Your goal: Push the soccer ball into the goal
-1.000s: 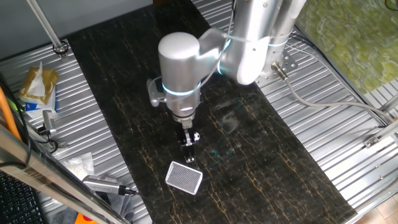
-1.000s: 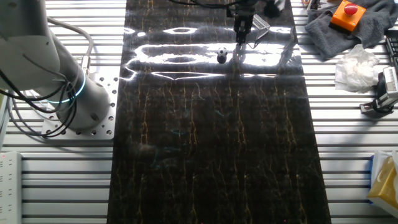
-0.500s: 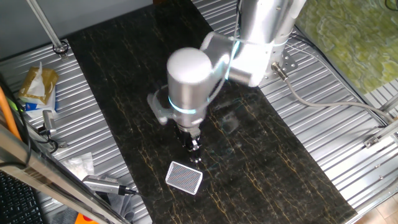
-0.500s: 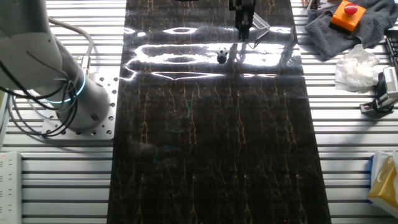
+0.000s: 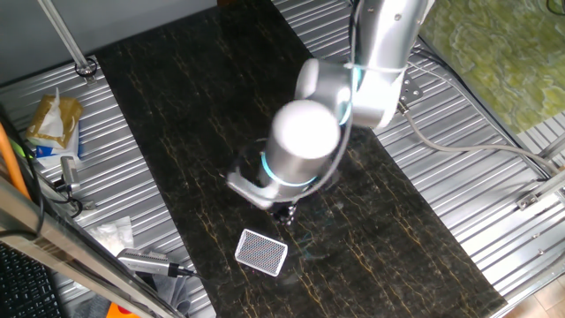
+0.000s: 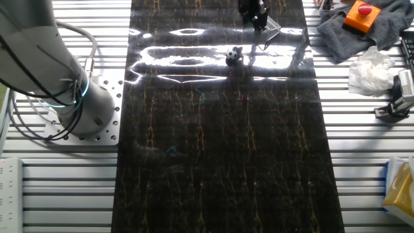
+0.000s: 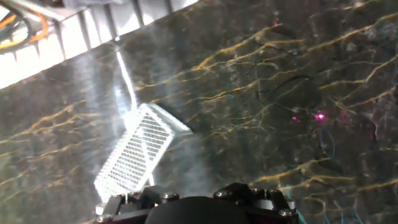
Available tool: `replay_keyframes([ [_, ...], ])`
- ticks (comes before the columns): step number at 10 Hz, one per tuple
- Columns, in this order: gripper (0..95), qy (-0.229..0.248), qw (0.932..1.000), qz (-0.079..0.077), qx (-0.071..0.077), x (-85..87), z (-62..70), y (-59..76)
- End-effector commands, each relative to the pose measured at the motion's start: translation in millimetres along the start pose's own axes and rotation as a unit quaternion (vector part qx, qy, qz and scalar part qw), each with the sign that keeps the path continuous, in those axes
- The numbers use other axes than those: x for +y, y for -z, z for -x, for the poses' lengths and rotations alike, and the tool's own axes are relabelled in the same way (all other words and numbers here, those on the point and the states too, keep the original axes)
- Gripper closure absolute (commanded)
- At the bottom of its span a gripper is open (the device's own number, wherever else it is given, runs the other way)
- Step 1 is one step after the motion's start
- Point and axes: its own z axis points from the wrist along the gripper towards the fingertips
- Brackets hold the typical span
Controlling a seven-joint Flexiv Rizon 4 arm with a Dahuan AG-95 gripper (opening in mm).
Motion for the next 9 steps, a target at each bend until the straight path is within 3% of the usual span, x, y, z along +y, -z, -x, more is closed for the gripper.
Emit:
replay_keyframes([
  [1,38.0,0.182,0.9809,-0.008,-0.068,0.1,-0.1,3.8],
  [3,38.0,0.152,0.9858,-0.002,-0.071,-0.6,-2.8,5.8],
  [9,38.0,0.147,0.9867,0.001,-0.068,-5.1,-23.2,5.9],
])
